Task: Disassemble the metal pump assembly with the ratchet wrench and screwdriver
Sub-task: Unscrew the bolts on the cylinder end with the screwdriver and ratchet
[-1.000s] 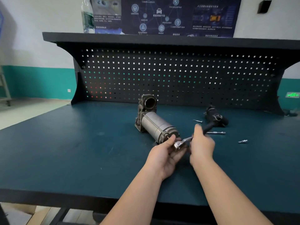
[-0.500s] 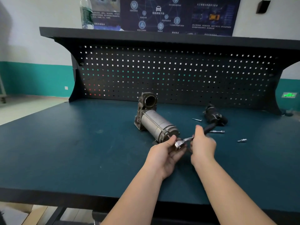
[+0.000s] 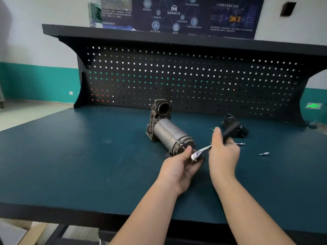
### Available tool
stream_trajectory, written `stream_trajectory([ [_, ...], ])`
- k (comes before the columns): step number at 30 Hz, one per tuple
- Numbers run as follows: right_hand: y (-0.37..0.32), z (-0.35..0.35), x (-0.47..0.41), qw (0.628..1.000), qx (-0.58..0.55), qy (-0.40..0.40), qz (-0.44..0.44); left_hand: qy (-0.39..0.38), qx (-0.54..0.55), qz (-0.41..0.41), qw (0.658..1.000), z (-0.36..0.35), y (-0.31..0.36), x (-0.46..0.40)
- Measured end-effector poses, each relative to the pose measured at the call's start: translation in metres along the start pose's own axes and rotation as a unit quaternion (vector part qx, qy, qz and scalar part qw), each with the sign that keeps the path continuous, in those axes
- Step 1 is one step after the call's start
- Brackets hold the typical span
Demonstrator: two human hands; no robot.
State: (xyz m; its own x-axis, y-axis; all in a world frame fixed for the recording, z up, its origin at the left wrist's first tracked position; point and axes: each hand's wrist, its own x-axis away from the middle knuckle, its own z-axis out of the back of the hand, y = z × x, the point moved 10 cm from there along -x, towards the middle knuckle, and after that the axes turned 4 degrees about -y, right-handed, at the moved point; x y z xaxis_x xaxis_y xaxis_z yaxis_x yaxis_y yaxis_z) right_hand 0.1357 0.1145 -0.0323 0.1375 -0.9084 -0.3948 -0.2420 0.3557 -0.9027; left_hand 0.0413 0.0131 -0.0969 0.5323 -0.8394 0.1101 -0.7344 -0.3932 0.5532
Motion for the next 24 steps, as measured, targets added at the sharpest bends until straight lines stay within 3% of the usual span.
stream_trajectory([
  [1, -0.037, -0.001, 0.013, 0.984, 0.050, -0.001, 0.172, -0.007, -0.003, 0.001, 1.000, -0.001, 0.000, 0.001],
  [2, -0.067, -0.007, 0.036, 0.942, 0.090, -0.013, 0.322, -0.016, -0.010, 0.003, 1.000, -0.002, 0.000, 0.002],
  [3, -0.083, -0.016, 0.058, 0.897, 0.112, -0.031, 0.427, -0.023, -0.018, 0.006, 1.000, -0.003, 0.000, 0.003],
  [4, -0.090, -0.023, 0.068, 0.874, 0.115, -0.048, 0.469, -0.025, -0.023, 0.007, 0.999, -0.004, 0.001, 0.003],
  [5, -0.087, -0.025, 0.064, 0.884, 0.115, -0.051, 0.451, -0.022, -0.024, 0.006, 0.999, -0.004, 0.002, 0.004],
  [6, -0.076, -0.021, 0.050, 0.921, 0.099, -0.040, 0.376, -0.016, -0.021, 0.004, 1.000, -0.003, 0.002, 0.004],
  [8, -0.031, -0.005, 0.016, 0.993, 0.016, 0.001, 0.117, -0.005, -0.006, 0.003, 1.000, -0.002, 0.002, 0.003],
  [10, 0.026, -0.003, 0.003, 0.988, -0.083, 0.007, -0.134, -0.004, 0.011, 0.006, 1.000, -0.003, 0.000, 0.002],
  [11, 0.031, -0.004, 0.004, 0.982, -0.093, 0.006, -0.163, -0.004, 0.016, 0.006, 1.000, -0.003, 0.000, 0.002],
  [12, 0.018, -0.001, 0.002, 0.993, -0.057, 0.005, -0.104, -0.002, 0.019, 0.005, 1.000, -0.003, 0.000, 0.002],
  [13, -0.012, 0.002, 0.004, 0.999, 0.012, 0.011, 0.042, -0.002, 0.017, 0.004, 1.000, -0.002, 0.000, 0.002],
  [15, -0.073, -0.012, 0.048, 0.924, 0.118, -0.012, 0.364, -0.005, -0.006, 0.006, 1.000, -0.001, 0.000, 0.002],
  [16, -0.085, -0.021, 0.068, 0.882, 0.130, -0.031, 0.451, -0.009, -0.017, 0.008, 1.000, -0.001, 0.001, 0.003],
  [17, -0.090, -0.027, 0.074, 0.870, 0.124, -0.047, 0.474, -0.010, -0.022, 0.008, 1.000, -0.001, 0.002, 0.004],
  [19, -0.073, -0.021, 0.049, 0.932, 0.098, -0.019, 0.349, -0.009, -0.012, 0.004, 1.000, -0.003, 0.003, 0.005],
  [21, -0.023, -0.002, 0.018, 0.996, 0.017, 0.031, 0.083, -0.005, 0.010, 0.003, 1.000, -0.004, 0.003, 0.006],
  [23, 0.033, 0.000, 0.007, 0.985, -0.076, 0.036, -0.153, -0.004, 0.031, 0.007, 0.999, -0.006, 0.001, 0.005],
  [24, 0.040, -0.001, 0.008, 0.979, -0.082, 0.033, -0.186, -0.003, 0.033, 0.006, 0.999, -0.006, 0.001, 0.005],
])
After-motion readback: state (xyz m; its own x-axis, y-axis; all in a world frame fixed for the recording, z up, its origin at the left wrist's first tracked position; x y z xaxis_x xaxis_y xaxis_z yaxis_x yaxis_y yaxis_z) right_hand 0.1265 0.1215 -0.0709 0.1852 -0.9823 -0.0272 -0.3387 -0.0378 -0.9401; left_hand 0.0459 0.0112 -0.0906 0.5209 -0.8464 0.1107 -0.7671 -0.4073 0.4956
